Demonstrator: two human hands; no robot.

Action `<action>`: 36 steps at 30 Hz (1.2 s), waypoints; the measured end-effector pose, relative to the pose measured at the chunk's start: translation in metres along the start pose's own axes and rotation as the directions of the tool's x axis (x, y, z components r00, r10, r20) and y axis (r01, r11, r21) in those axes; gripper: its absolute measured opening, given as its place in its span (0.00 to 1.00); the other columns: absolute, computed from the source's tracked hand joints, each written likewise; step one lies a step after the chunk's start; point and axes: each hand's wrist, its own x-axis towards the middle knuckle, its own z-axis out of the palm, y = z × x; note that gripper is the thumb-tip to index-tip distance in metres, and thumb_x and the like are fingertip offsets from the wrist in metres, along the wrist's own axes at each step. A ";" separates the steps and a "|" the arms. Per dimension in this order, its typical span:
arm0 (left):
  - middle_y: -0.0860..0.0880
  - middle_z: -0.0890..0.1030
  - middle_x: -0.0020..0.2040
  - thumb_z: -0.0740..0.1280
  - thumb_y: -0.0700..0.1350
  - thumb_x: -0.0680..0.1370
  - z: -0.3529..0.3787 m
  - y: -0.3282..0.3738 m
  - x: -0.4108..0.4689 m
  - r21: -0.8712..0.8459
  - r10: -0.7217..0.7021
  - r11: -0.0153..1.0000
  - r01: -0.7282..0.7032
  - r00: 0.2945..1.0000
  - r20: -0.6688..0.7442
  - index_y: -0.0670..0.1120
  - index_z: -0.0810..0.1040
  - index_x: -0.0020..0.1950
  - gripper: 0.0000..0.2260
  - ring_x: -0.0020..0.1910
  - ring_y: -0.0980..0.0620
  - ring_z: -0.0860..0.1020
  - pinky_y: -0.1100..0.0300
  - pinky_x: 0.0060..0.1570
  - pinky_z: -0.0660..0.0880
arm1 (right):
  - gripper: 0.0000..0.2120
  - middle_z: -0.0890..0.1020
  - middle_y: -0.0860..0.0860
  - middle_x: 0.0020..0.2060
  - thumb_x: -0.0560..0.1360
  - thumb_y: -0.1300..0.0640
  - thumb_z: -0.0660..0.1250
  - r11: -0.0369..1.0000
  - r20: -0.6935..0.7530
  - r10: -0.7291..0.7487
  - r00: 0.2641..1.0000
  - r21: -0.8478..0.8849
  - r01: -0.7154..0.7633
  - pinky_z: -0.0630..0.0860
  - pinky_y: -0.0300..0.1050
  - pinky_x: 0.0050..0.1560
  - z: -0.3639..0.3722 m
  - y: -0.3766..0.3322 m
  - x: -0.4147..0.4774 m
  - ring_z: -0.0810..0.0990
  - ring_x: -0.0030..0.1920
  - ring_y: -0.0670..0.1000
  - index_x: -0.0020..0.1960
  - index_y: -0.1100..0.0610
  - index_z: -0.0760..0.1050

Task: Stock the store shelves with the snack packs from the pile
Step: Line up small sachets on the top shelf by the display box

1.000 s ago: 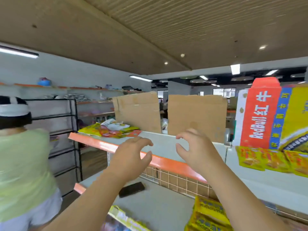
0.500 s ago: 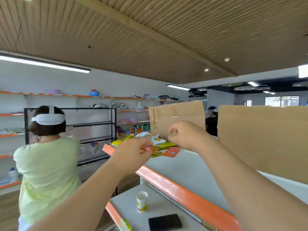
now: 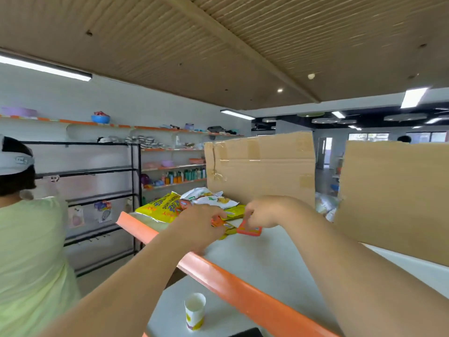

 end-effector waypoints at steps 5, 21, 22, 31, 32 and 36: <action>0.54 0.76 0.66 0.59 0.60 0.72 0.021 -0.033 0.041 0.125 0.069 0.988 -0.089 0.985 0.157 0.61 0.75 0.66 0.23 0.67 0.47 0.74 0.51 0.63 0.73 | 0.15 0.76 0.50 0.47 0.80 0.48 0.63 0.994 0.180 0.105 0.978 -0.041 -0.099 0.70 0.42 0.37 0.019 -0.010 0.038 0.76 0.50 0.56 0.61 0.54 0.78; 0.58 0.77 0.48 0.68 0.56 0.73 0.047 -0.056 0.052 -0.127 0.435 0.898 -0.422 0.893 0.111 0.60 0.75 0.46 0.05 0.50 0.56 0.74 0.58 0.51 0.73 | 0.23 0.79 0.51 0.38 0.75 0.36 0.68 0.937 0.193 0.348 0.917 -0.111 -0.332 0.69 0.44 0.39 0.017 -0.008 0.020 0.78 0.42 0.53 0.49 0.56 0.79; 0.58 0.77 0.47 0.68 0.54 0.73 0.046 -0.056 0.052 -0.146 0.443 0.891 -0.429 0.892 0.084 0.60 0.75 0.45 0.03 0.49 0.56 0.75 0.58 0.50 0.73 | 0.24 0.80 0.51 0.39 0.73 0.36 0.70 0.936 0.206 0.351 0.914 -0.095 -0.338 0.70 0.44 0.39 0.020 -0.007 0.021 0.78 0.43 0.53 0.53 0.56 0.79; 0.56 0.74 0.42 0.72 0.45 0.75 0.042 -0.061 0.048 -0.243 0.410 0.852 -0.464 0.879 -0.243 0.55 0.77 0.42 0.06 0.43 0.58 0.72 0.61 0.41 0.66 | 0.08 0.83 0.50 0.44 0.69 0.48 0.70 0.921 0.165 0.377 0.912 0.039 -0.387 0.79 0.46 0.39 0.030 0.007 0.030 0.84 0.41 0.55 0.48 0.45 0.74; 0.56 0.74 0.40 0.71 0.47 0.77 0.040 -0.061 0.046 -0.296 0.379 0.839 -0.456 0.881 -0.284 0.54 0.74 0.42 0.07 0.40 0.57 0.72 0.61 0.38 0.65 | 0.06 0.84 0.50 0.44 0.71 0.49 0.67 0.915 0.141 0.377 0.916 0.101 -0.392 0.80 0.47 0.39 0.029 0.009 0.029 0.85 0.41 0.55 0.48 0.45 0.75; 0.50 0.78 0.36 0.69 0.45 0.78 0.031 -0.065 0.044 -0.498 0.216 0.800 -0.334 0.935 -0.281 0.51 0.73 0.47 0.05 0.37 0.53 0.75 0.59 0.37 0.72 | 0.06 0.79 0.49 0.42 0.76 0.59 0.62 0.924 -0.033 0.362 0.931 0.140 -0.355 0.71 0.42 0.34 0.021 0.018 0.029 0.77 0.39 0.52 0.51 0.51 0.75</action>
